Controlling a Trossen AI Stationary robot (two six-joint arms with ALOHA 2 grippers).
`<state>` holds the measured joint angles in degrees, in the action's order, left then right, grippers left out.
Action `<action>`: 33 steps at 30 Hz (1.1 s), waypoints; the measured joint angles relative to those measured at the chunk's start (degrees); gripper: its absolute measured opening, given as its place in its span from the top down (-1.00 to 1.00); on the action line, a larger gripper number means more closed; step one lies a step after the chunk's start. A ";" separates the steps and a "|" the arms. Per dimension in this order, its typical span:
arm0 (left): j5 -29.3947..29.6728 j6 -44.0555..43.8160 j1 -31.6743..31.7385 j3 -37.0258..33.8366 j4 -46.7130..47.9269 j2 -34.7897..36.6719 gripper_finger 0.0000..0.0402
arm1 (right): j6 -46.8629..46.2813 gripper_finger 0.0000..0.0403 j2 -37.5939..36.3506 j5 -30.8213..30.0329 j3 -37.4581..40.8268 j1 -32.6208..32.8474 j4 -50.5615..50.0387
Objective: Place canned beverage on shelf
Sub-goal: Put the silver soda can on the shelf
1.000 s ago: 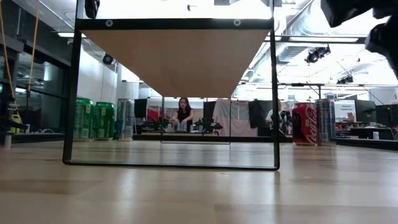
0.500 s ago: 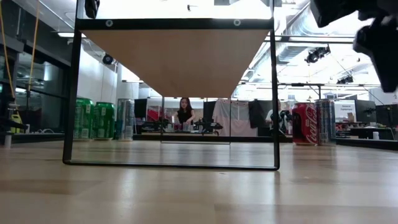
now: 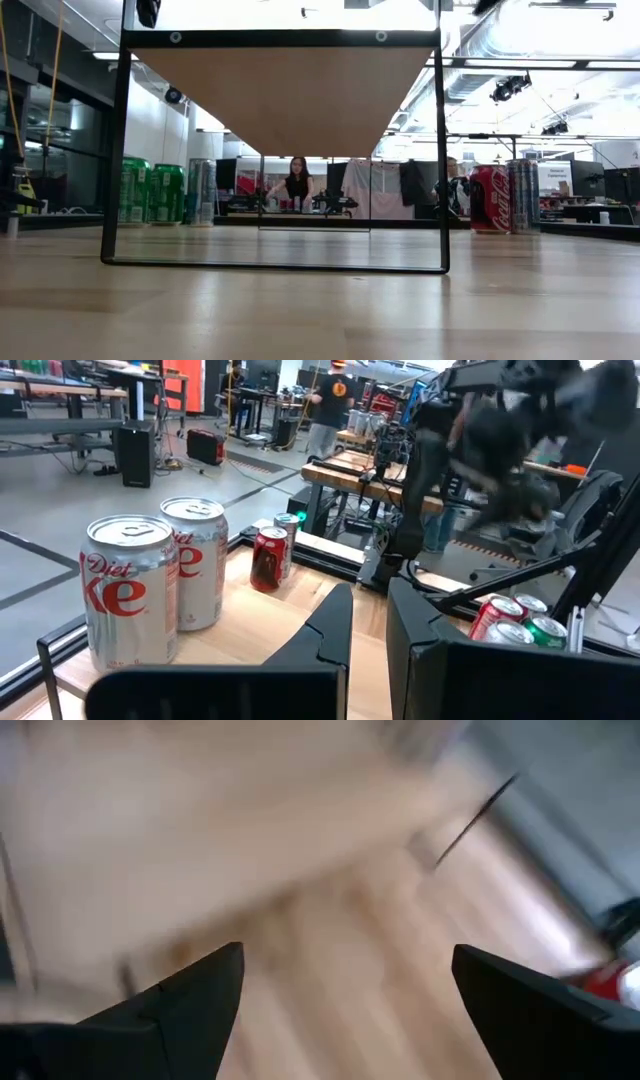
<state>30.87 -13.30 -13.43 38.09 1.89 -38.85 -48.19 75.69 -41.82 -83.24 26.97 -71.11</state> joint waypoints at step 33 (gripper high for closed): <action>-10.67 3.05 0.00 -0.01 -0.57 0.02 1.00 | 17.16 -0.70 -19.11 32.39 33.24 -22.87 79.38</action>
<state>20.20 -10.25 -13.43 38.08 1.32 -38.83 -31.03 56.58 -9.43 -50.00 4.10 8.27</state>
